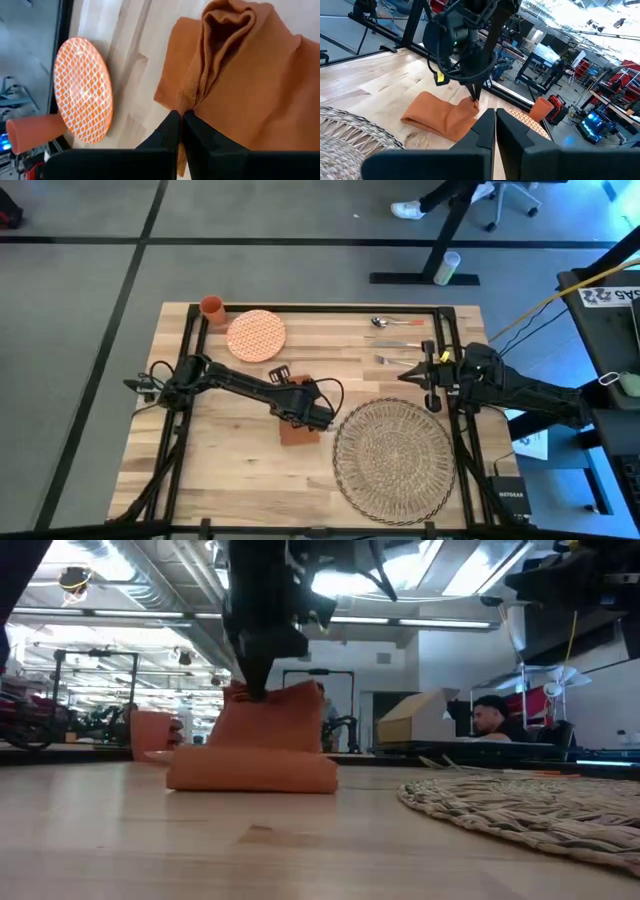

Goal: Set table place
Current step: Fold the orange table napkin

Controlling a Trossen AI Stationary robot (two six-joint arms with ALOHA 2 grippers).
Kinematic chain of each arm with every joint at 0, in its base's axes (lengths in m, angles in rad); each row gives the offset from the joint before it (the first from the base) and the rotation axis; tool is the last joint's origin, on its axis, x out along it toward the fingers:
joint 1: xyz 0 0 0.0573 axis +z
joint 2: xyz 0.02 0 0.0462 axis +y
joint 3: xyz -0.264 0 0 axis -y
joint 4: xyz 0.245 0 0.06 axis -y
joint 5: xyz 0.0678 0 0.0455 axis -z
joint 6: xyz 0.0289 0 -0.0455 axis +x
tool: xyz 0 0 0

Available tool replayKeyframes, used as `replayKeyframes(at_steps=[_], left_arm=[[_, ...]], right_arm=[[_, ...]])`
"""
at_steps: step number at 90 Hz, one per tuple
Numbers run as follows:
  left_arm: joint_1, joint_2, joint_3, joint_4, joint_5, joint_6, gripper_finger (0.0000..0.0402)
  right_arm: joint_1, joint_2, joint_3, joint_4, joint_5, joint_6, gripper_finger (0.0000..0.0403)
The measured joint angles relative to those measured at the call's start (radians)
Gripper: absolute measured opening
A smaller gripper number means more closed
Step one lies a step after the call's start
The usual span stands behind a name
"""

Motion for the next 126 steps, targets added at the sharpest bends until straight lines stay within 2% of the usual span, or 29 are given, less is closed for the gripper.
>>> replayKeyframes(at_steps=[52,92,126], left_arm=[[0.016,0.000,-0.074,0.009,0.000,-0.058,0.0000],[0.014,0.000,-0.077,0.012,0.000,-0.012,0.0001],[0.015,0.000,-0.077,0.011,-0.007,-0.018,0.0075]], right_arm=[[0.000,0.000,0.000,0.001,0.000,0.000,0.0001],[0.000,0.000,0.000,0.002,0.000,0.000,0.0001],[0.000,0.000,0.000,0.001,0.000,0.000,0.0001]])
